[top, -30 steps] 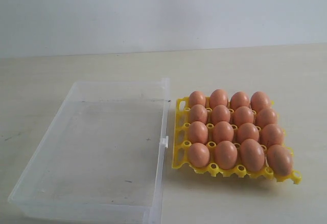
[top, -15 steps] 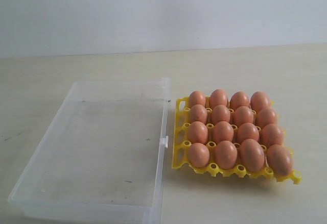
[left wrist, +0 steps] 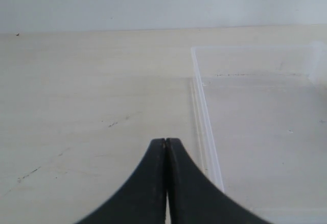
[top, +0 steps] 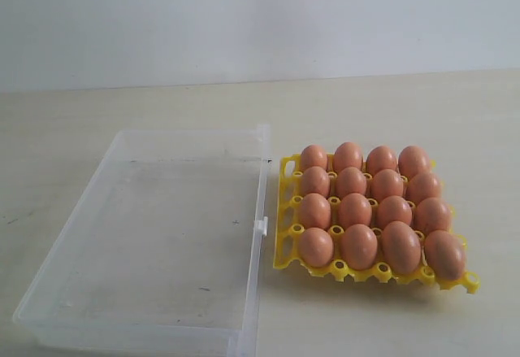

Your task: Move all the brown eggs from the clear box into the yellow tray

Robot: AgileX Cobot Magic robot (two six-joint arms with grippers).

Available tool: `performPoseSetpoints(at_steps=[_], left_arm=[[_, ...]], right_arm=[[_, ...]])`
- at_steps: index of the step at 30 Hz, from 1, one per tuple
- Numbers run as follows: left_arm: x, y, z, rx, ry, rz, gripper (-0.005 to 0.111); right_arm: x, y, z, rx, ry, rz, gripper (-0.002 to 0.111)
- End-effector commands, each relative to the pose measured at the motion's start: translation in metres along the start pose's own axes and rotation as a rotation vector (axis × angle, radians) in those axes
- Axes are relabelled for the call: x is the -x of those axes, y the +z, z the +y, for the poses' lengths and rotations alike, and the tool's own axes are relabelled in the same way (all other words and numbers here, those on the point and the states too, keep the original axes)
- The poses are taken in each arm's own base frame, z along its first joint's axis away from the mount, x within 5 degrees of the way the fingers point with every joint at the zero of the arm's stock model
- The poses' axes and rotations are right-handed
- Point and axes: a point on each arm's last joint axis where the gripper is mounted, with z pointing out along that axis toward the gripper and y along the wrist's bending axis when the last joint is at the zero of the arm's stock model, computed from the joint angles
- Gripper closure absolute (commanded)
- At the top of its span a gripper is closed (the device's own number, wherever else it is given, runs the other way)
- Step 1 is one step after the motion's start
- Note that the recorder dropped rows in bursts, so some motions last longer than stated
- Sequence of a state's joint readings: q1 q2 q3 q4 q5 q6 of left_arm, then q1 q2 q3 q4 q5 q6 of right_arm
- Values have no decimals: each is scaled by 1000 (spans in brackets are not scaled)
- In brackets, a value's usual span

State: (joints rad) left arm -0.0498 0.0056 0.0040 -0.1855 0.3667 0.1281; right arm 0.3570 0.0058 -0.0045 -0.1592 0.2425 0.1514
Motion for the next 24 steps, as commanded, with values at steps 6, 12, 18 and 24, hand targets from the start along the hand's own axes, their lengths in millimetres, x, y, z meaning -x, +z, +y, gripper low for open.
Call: performPoseSetpoints(at_steps=[6, 12, 18, 24], left_arm=[[2, -1, 0, 1, 1, -19, 107], [2, -1, 0, 1, 1, -19, 107], [2, -1, 0, 1, 1, -19, 107], [2, -1, 0, 1, 1, -19, 107]], right_arm=[[-2, 0, 1, 13, -12, 2, 108], [-2, 0, 1, 13, -63, 2, 108], [-2, 0, 1, 14, -46, 2, 108], [-1, 0, 2, 15, -36, 0, 108]])
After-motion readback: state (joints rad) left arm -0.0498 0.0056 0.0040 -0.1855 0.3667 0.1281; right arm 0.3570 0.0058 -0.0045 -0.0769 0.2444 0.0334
